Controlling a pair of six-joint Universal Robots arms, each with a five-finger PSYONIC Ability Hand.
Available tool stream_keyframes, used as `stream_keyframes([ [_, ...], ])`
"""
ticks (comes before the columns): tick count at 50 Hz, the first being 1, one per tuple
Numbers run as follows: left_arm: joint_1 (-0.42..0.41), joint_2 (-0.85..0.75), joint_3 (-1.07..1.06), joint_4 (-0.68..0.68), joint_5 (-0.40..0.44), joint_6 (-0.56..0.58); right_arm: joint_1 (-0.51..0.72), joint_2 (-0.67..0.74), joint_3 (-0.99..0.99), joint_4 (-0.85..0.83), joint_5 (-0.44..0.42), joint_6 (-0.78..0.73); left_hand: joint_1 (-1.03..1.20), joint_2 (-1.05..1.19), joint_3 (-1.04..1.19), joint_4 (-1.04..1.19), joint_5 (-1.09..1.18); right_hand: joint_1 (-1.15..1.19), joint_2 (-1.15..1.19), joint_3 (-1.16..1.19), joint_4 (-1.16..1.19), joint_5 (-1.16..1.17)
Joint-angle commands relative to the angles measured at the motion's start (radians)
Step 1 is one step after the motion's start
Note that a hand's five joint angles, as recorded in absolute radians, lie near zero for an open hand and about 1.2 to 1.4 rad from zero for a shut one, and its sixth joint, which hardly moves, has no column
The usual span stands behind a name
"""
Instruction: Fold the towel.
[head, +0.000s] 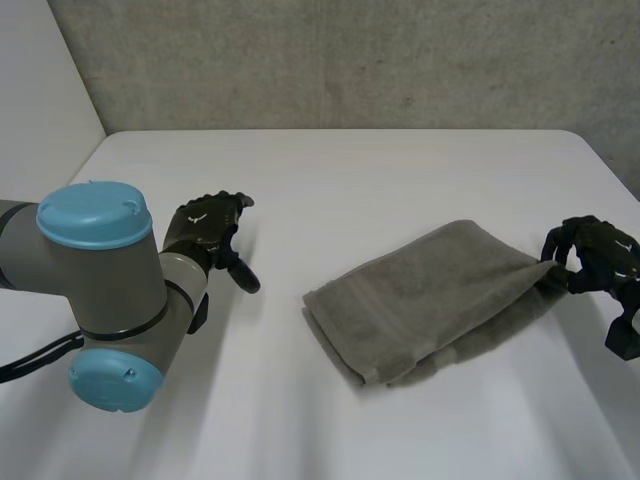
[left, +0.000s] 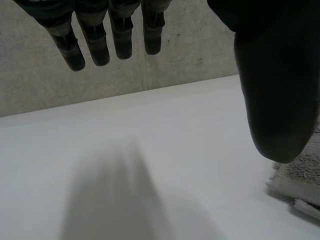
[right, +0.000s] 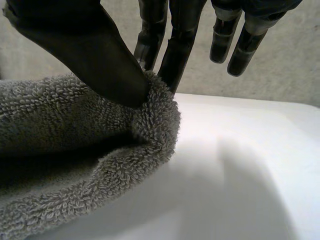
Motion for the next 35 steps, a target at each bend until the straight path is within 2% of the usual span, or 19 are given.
stream_keyframes([
  [1, -0.004, 0.0, -0.003, -0.001, -0.001, 0.001, 0.006, 0.024, -0.01, -0.006, 0.081, -0.1, -0.117, -0.061, -0.043, -0.05, -0.053, 0.098, 0.121, -0.007, -0.06, 0.07],
  [3, -0.004, 0.0, -0.003, -0.001, -0.001, 0.0, 0.006, 0.05, -0.017, 0.002, 0.141, -0.171, -0.117, -0.061, -0.043, -0.05, -0.053, 0.098, 0.121, -0.007, -0.06, 0.07],
  [7, -0.004, -0.002, -0.003, -0.001, -0.001, 0.0, 0.003, 0.05, -0.016, 0.005, 0.183, -0.223, -0.117, -0.061, -0.043, -0.05, -0.053, 0.098, 0.121, -0.007, -0.06, 0.07],
  [8, -0.004, -0.004, -0.003, -0.001, 0.0, 0.0, 0.004, 0.044, -0.013, 0.005, 0.187, -0.237, -0.117, -0.061, -0.043, -0.05, -0.053, -0.226, -0.203, -0.007, -0.06, -0.254],
  [9, -0.004, -0.004, -0.003, -0.001, 0.0, 0.0, 0.006, 0.038, -0.011, 0.005, 0.186, -0.235, -0.117, -0.061, -0.043, -0.05, -0.053, -0.677, -0.654, -0.007, -0.06, -0.705],
  [10, -0.004, -0.004, -0.003, -0.001, 0.0, 0.0, 0.006, 0.038, -0.011, 0.005, 0.186, -0.235, -0.117, -0.061, -0.043, -0.05, -0.053, -0.682, -0.659, -0.007, -0.06, -0.71],
  [11, -0.004, -0.004, -0.003, -0.001, -0.001, 0.0, 0.007, 0.03, -0.01, 0.005, 0.181, -0.237, -0.117, -0.061, -0.043, -0.05, -0.053, -0.83, -0.807, -0.007, -0.06, -0.858],
  [18, -0.004, -0.002, -0.01, 0.0, -0.001, 0.001, 0.003, 0.035, -0.014, 0.0, 0.173, -0.235, -0.117, -0.061, -0.043, -0.05, -0.053, -0.843, -0.82, -0.007, -0.06, -0.871],
  [25, -0.004, -0.005, -0.012, 0.0, 0.0, 0.0, -0.005, 0.052, -0.026, -0.011, 0.123, -0.248, -0.117, -0.061, -0.043, -0.05, -0.053, -0.755, -0.732, -0.007, -0.06, -0.783],
  [30, -0.016, -0.005, -0.016, -0.008, 0.037, 0.001, 0.004, 0.083, -0.042, 0.002, 0.097, -0.248, -0.117, -0.061, -0.043, -0.05, -0.053, -0.737, -0.714, -0.007, -0.06, -0.765],
  [32, -0.059, -0.005, -0.016, -0.014, 0.083, 0.003, 0.007, 0.08, -0.04, 0.003, 0.097, -0.248, -0.117, -0.061, -0.043, -0.05, -0.053, -0.743, -0.72, -0.007, -0.06, -0.771],
  [35, -0.101, -0.005, -0.015, -0.018, 0.104, 0.004, 0.023, 0.067, -0.04, 0.005, 0.098, -0.249, -0.117, -0.061, -0.043, -0.05, -0.053, -0.758, -0.735, -0.007, -0.06, -0.786],
])
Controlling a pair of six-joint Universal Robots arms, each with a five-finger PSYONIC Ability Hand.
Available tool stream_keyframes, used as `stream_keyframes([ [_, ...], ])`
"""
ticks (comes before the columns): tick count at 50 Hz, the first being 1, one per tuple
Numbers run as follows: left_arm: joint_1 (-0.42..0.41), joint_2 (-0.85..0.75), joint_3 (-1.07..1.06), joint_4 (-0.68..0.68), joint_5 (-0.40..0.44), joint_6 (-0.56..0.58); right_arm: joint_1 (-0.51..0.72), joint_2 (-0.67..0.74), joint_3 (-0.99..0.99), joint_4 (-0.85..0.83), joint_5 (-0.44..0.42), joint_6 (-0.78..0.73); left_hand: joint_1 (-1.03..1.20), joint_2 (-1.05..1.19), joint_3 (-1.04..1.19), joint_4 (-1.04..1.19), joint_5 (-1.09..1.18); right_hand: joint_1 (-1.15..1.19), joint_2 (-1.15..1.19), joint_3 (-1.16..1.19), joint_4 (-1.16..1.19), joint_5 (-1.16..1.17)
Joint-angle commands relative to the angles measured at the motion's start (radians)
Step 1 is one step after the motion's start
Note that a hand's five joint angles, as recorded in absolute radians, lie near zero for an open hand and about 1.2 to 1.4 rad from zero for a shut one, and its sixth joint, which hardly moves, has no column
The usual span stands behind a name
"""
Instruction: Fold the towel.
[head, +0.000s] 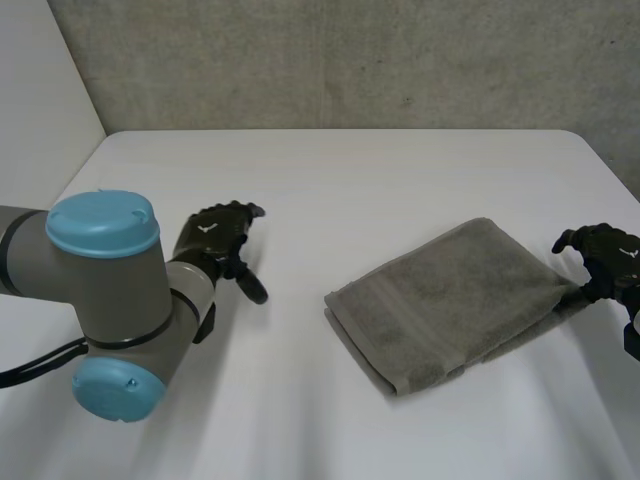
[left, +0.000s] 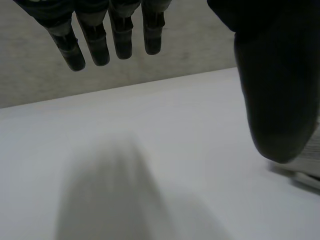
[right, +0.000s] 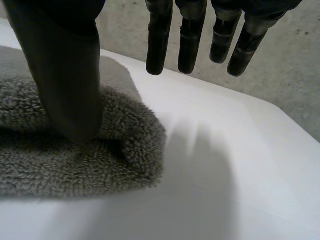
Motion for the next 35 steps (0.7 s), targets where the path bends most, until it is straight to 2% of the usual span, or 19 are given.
stream_keyframes([
  [1, -0.113, -0.001, 0.004, -0.017, 0.075, 0.005, 0.021, -0.01, 0.0, 0.007, -0.002, -0.002, -0.117, -0.061, -0.043, -0.05, -0.053, -0.006, 0.004, -0.007, -0.06, -0.017],
  [5, -0.208, -0.013, 0.027, -0.02, 0.078, 0.005, 0.066, -0.04, 0.001, 0.007, -0.005, -0.005, -0.113, -0.057, -0.043, -0.05, -0.049, -0.011, -0.002, -0.007, -0.06, -0.023],
  [8, -0.237, -0.026, 0.036, -0.015, 0.075, 0.005, 0.077, -0.06, 0.001, 0.009, -0.007, -0.026, -0.104, -0.048, -0.043, -0.05, -0.041, -0.011, -0.002, -0.007, -0.06, -0.023],
  [10, -0.285, -0.067, 0.061, -0.015, 0.068, 0.003, 0.083, -0.074, 0.004, 0.009, -0.007, -0.049, -0.09, -0.034, -0.043, -0.05, -0.026, -0.011, -0.002, -0.007, -0.06, -0.023],
  [16, -0.312, -0.109, 0.091, -0.015, 0.047, 0.002, 0.118, -0.102, 0.032, 0.044, -0.048, -0.17, -0.089, -0.034, -0.043, -0.05, -0.026, -0.009, 0.001, -0.007, -0.06, -0.02],
  [27, -0.348, -0.145, 0.113, 0.017, 0.003, -0.012, 0.16, -0.106, 0.032, 0.176, -0.088, -0.298, -0.089, -0.034, -0.043, -0.05, -0.026, -0.032, -0.023, -0.007, -0.06, -0.043],
  [29, -0.357, -0.155, 0.12, 0.017, 0.001, -0.015, 0.161, -0.12, 0.032, 0.197, -0.088, -0.312, -0.089, -0.034, -0.043, -0.05, -0.026, -0.073, -0.064, -0.007, -0.06, -0.085],
  [31, -0.368, -0.161, 0.136, 0.017, -0.001, -0.017, 0.161, -0.157, 0.032, 0.266, -0.093, -0.336, -0.089, -0.034, -0.043, -0.05, -0.026, -0.283, -0.274, -0.007, -0.06, -0.295],
  [35, -0.377, -0.159, 0.142, 0.019, -0.02, -0.037, 0.161, -0.186, 0.036, 0.332, -0.113, -0.348, -0.089, -0.034, -0.043, -0.05, -0.026, -0.361, -0.352, -0.007, -0.06, -0.372],
])
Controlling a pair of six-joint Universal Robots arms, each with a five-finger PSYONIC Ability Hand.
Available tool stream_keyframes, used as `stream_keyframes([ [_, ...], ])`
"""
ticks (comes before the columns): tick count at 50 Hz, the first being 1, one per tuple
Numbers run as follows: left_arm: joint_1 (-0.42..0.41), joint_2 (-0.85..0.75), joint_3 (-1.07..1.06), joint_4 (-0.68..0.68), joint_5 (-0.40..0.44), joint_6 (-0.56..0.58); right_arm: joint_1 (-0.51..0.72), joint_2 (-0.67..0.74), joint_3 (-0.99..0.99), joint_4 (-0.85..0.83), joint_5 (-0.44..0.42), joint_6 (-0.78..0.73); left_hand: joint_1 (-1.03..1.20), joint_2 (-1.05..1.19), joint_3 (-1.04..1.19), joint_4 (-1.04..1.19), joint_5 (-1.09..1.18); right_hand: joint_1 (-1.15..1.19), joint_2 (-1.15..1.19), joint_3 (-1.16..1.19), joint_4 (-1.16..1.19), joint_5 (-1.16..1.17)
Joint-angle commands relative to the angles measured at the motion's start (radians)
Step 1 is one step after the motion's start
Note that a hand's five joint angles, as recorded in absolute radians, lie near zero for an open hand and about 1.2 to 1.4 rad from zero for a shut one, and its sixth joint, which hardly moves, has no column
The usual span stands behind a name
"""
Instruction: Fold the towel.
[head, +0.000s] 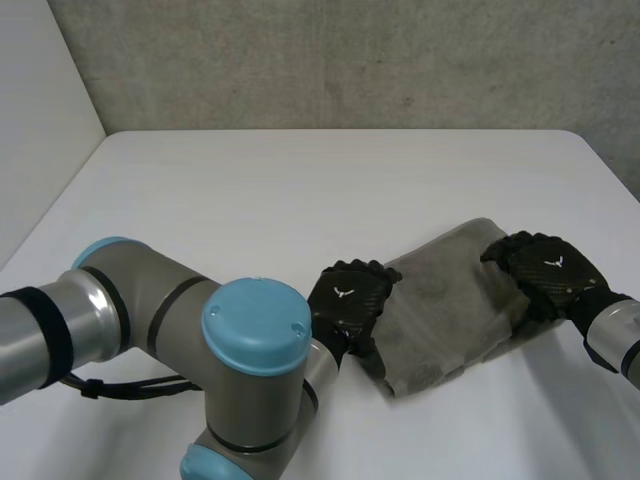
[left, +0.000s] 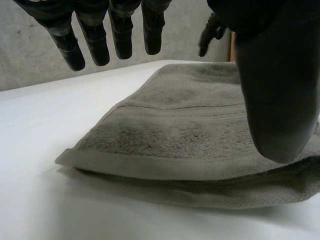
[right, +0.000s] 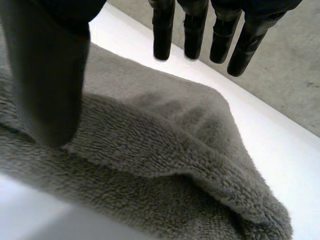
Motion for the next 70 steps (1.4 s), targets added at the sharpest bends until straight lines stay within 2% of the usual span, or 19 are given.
stream_keyframes([
  [1, -0.027, -0.007, 0.029, 0.003, -0.04, -0.041, 0.0, -0.071, 0.008, 0.142, -0.042, -0.034, -0.089, -0.034, -0.043, -0.05, -0.026, -0.148, -0.155, -0.007, -0.06, -0.11],
  [7, -0.043, -0.012, 0.055, 0.001, -0.086, -0.084, 0.017, -0.106, 0.051, 0.176, -0.136, -0.031, -0.087, -0.031, -0.043, -0.05, -0.023, -0.13, -0.138, -0.007, -0.06, -0.093],
  [16, -0.109, -0.062, 0.103, -0.003, -0.17, -0.095, 0.013, -0.103, 0.028, 0.137, -0.131, -0.034, -0.075, -0.019, -0.043, -0.05, -0.011, -0.133, -0.141, -0.007, -0.06, -0.096],
  [24, -0.15, -0.116, 0.147, -0.013, -0.238, -0.109, 0.008, -0.099, 0.022, 0.117, -0.1, -0.034, -0.045, 0.01, -0.043, -0.05, 0.018, -0.148, -0.155, -0.007, -0.06, -0.11],
  [31, -0.182, -0.138, 0.159, -0.032, -0.244, -0.151, -0.047, -0.108, 0.002, 0.07, 0.001, -0.022, -0.042, 0.013, -0.043, -0.05, 0.021, -0.164, -0.172, -0.007, -0.06, -0.126],
  [45, -0.227, -0.184, 0.25, -0.077, -0.258, -0.202, -0.05, -0.102, -0.006, 0.068, 0.004, -0.017, -0.031, 0.025, -0.043, -0.05, 0.033, -0.164, -0.172, -0.007, -0.06, -0.126],
  [48, -0.234, -0.229, 0.287, -0.08, -0.264, -0.199, -0.052, -0.102, -0.007, 0.07, 0.004, -0.017, 0.089, 0.145, -0.043, -0.05, 0.153, -0.164, -0.172, -0.007, -0.06, -0.126],
  [56, -0.241, -0.311, 0.351, -0.078, -0.281, -0.193, -0.053, -0.102, -0.01, 0.071, 0.001, -0.016, 0.225, 0.28, -0.043, -0.05, 0.288, -0.164, -0.172, -0.007, -0.06, -0.126],
  [58, -0.241, -0.334, 0.377, -0.077, -0.282, -0.191, -0.053, -0.102, -0.01, 0.071, 0.001, -0.017, 0.377, 0.432, -0.043, -0.05, 0.44, -0.164, -0.172, -0.007, -0.06, -0.126],
  [62, -0.241, -0.345, 0.391, -0.075, -0.282, -0.191, -0.058, -0.103, -0.01, 0.073, -0.001, -0.017, 0.498, 0.553, -0.043, -0.05, 0.561, -0.164, -0.172, -0.007, -0.06, -0.126],
  [66, -0.239, -0.343, 0.396, -0.074, -0.285, -0.191, -0.056, -0.102, -0.01, 0.073, -0.001, -0.017, 0.729, 0.785, -0.043, -0.05, 0.793, -0.164, -0.172, -0.007, -0.06, -0.126],
  [70, -0.239, -0.34, 0.396, -0.074, -0.305, -0.191, -0.056, -0.102, -0.009, 0.073, -0.002, -0.019, 0.75, 0.806, -0.043, -0.05, 0.814, -0.164, -0.172, -0.007, -0.06, -0.126],
])
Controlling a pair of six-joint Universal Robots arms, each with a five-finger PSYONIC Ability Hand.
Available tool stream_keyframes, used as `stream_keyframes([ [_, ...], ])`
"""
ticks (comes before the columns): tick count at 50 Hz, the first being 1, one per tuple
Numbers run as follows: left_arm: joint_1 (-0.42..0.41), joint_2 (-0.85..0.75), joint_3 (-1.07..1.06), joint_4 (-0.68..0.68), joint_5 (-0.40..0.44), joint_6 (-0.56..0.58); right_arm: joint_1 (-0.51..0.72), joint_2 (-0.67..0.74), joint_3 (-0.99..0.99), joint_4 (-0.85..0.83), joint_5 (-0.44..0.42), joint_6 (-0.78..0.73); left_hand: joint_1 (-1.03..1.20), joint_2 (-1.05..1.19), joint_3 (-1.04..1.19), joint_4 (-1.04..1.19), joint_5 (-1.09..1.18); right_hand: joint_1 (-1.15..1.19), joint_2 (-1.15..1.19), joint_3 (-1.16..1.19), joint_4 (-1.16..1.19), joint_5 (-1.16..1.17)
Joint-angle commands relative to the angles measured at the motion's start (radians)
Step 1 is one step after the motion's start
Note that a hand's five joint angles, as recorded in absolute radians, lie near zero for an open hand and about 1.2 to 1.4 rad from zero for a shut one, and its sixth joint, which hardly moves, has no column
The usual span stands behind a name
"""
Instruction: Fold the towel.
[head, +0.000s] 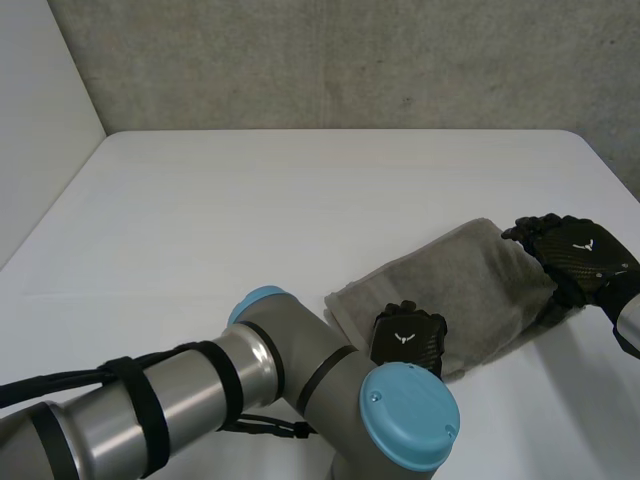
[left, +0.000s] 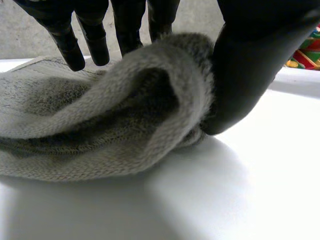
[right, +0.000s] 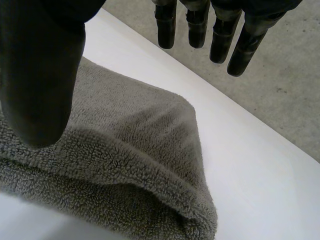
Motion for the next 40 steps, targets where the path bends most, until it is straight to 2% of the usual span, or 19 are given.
stream_keyframes([
  [1, 0.001, 0.007, 0.0, 0.001, -0.021, 0.0, 0.0, 0.0, 0.001, 0.0, -0.002, -0.001, 0.076, 0.101, -0.043, -0.05, 0.063, -0.066, -0.085, -0.007, -0.06, -0.07],
  [13, 0.006, 0.019, -0.006, 0.001, -0.024, 0.006, 0.002, 0.002, 0.005, 0.002, -0.002, -0.003, 0.093, 0.119, -0.043, -0.05, 0.081, -0.066, -0.085, -0.007, -0.06, -0.07],
  [15, 0.006, 0.016, -0.009, 0.001, -0.023, 0.01, 0.002, 0.002, 0.005, 0.002, -0.002, -0.003, 0.152, 0.178, -0.043, -0.05, 0.14, -0.066, -0.085, -0.007, -0.06, -0.07],
  [17, 0.007, 0.016, -0.019, 0.001, -0.023, 0.026, 0.002, 0.002, 0.005, 0.002, -0.002, -0.003, 0.412, 0.438, -0.043, -0.05, 0.4, -0.066, -0.085, -0.007, -0.06, -0.07],
  [29, 0.021, 0.099, -0.087, 0.01, -0.024, 0.07, 0.0, 0.0, 0.003, 0.0, -0.002, 0.0, 0.43, 0.456, -0.043, -0.05, 0.418, -0.066, -0.085, -0.007, -0.06, -0.07],
  [34, 0.084, 0.165, -0.144, 0.051, -0.023, 0.133, 0.0, -0.003, 0.005, 0.003, -0.002, 0.002, 0.43, 0.456, -0.043, -0.05, 0.418, -0.066, -0.085, -0.007, -0.06, -0.07],
  [36, 0.134, 0.213, -0.199, 0.098, -0.02, 0.202, 0.0, -0.006, 0.005, 0.005, -0.002, 0.002, 0.43, 0.456, -0.043, -0.05, 0.418, -0.066, -0.085, -0.007, -0.06, -0.07],
  [40, 0.185, 0.258, -0.26, 0.14, -0.015, 0.277, 0.0, -0.009, 0.006, 0.007, -0.002, 0.002, 0.43, 0.456, -0.043, -0.05, 0.418, -0.066, -0.085, -0.007, -0.06, -0.07],
])
